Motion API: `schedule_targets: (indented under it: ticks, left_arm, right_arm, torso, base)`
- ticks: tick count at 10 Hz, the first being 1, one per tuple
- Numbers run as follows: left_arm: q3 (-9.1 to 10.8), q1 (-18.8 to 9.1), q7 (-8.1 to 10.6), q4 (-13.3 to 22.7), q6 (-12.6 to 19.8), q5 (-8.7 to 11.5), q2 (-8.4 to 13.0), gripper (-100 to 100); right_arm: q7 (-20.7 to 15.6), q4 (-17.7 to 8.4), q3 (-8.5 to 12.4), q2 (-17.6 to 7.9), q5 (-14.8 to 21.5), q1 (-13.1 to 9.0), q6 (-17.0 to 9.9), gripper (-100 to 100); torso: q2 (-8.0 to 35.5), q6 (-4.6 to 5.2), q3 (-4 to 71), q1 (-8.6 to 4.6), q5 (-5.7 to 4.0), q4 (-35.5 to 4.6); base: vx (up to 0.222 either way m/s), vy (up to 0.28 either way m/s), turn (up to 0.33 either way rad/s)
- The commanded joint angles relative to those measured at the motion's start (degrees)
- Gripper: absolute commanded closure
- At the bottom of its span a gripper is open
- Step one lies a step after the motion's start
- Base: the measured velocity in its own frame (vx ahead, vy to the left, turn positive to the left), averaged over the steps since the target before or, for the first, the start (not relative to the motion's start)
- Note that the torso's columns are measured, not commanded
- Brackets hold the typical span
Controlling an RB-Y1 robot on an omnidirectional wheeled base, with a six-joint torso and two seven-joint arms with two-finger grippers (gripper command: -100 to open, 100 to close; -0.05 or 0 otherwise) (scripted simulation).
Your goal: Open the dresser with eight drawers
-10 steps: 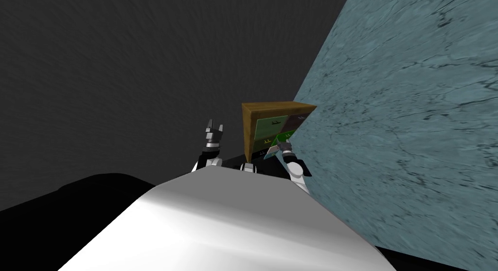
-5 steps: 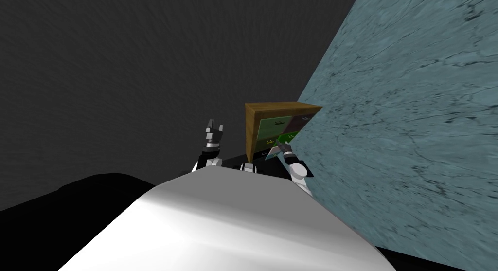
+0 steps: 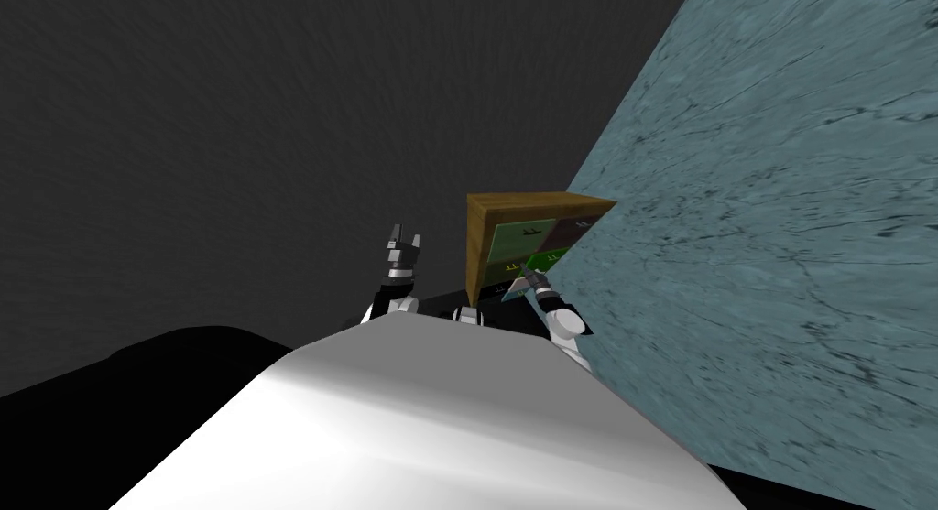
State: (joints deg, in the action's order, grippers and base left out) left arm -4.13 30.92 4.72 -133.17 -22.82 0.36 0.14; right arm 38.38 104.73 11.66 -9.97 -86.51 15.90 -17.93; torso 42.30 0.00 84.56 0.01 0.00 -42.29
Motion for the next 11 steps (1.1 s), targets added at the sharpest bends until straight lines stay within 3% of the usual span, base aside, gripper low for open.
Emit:
schedule_targets:
  ticks: [1,11]
  left_arm:
    - [0.00,0.0,0.00,0.0,0.0,0.0,0.0,0]
    - [0.00,0.0,0.00,0.0,0.0,0.0,0.0,0]
  right_arm:
    - [2.3,-1.6,1.5,0.1,-4.2,-0.1,-2.9,-100]
    - [11.2,-9.2,7.6,1.0,-19.3,-1.2,-14.2,-100]
  torso:
    - [0.0,0.02,0.0,-0.02,0.00,0.0]
    - [0.0,0.00,0.0,-0.02,-0.01,0.0]
  base:
    - [-0.015,0.019,0.081]
    - [-0.013,0.021,0.070]
